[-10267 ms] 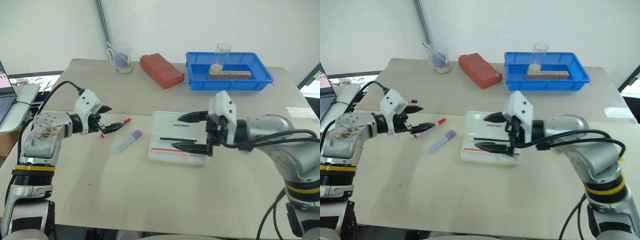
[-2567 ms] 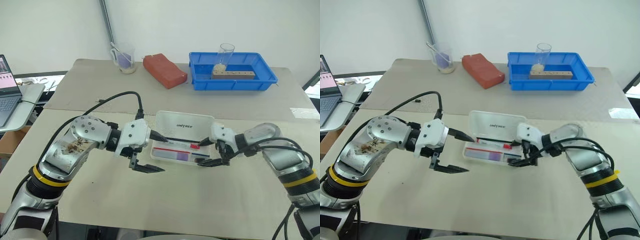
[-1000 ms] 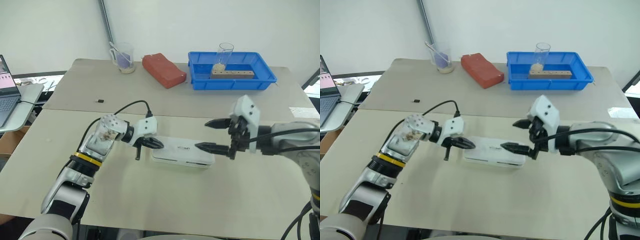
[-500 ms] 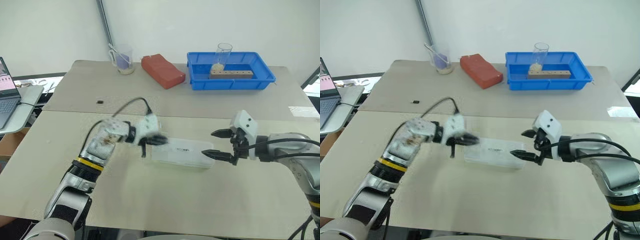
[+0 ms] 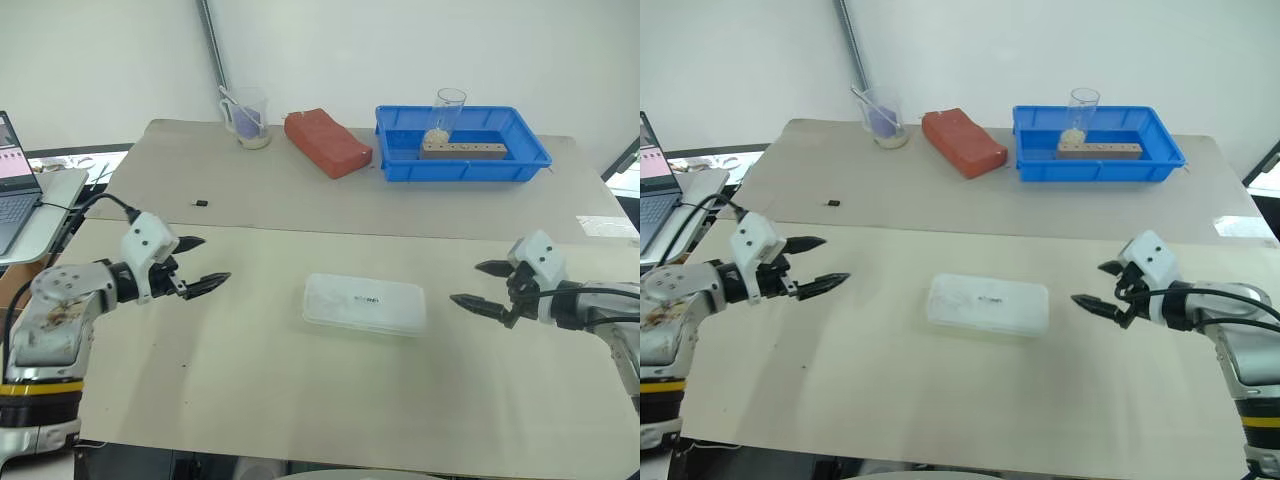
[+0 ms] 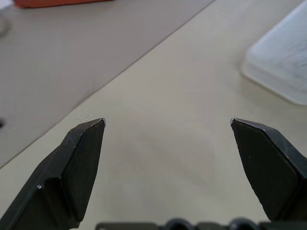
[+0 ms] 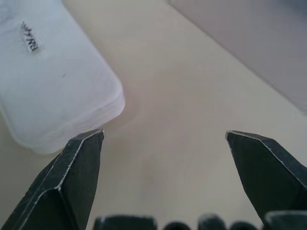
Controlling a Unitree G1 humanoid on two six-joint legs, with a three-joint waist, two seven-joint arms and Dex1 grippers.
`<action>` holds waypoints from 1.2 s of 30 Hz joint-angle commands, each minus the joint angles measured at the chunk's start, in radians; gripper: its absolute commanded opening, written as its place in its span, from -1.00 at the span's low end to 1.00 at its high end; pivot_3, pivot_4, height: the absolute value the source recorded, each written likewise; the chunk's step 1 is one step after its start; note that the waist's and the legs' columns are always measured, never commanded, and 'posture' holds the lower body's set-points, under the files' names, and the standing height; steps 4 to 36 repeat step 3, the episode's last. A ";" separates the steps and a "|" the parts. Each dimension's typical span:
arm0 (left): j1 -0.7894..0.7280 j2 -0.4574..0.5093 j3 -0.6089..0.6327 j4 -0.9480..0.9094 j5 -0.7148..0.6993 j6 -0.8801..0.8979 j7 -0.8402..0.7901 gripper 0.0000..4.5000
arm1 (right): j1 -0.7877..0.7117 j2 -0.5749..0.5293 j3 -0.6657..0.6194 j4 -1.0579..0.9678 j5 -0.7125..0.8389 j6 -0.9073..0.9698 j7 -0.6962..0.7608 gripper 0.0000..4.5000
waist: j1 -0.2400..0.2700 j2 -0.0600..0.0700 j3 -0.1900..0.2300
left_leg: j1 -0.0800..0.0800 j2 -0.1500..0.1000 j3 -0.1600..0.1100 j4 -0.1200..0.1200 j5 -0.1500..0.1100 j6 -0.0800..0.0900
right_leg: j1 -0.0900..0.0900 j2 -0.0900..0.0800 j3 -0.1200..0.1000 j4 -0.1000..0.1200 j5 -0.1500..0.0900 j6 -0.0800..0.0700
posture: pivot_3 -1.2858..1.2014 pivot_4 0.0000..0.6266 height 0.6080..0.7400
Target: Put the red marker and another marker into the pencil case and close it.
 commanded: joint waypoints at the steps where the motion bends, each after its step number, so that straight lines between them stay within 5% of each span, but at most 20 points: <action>1: 0.015 0.008 0.026 -0.046 0.002 -0.016 0.054 0.98 | -0.001 0.008 -0.040 -0.026 -0.006 -0.011 -0.026 1.00 | 0.002 0.000 0.000 | 0.000 0.000 0.001 -0.001 0.000 0.000 | 0.000 0.000 0.000 -0.002 0.000 0.000 | 0.03 -0.52 1.00; 36: 0.015 0.007 0.022 -0.039 -0.009 -0.017 0.061 0.98 | -0.009 0.016 -0.039 -0.030 -0.005 -0.006 -0.037 1.00 | 0.002 0.000 0.000 | -0.001 0.000 0.001 -0.004 0.000 0.000 | 0.000 0.000 0.001 -0.005 0.001 0.000 | 0.03 -0.52 1.00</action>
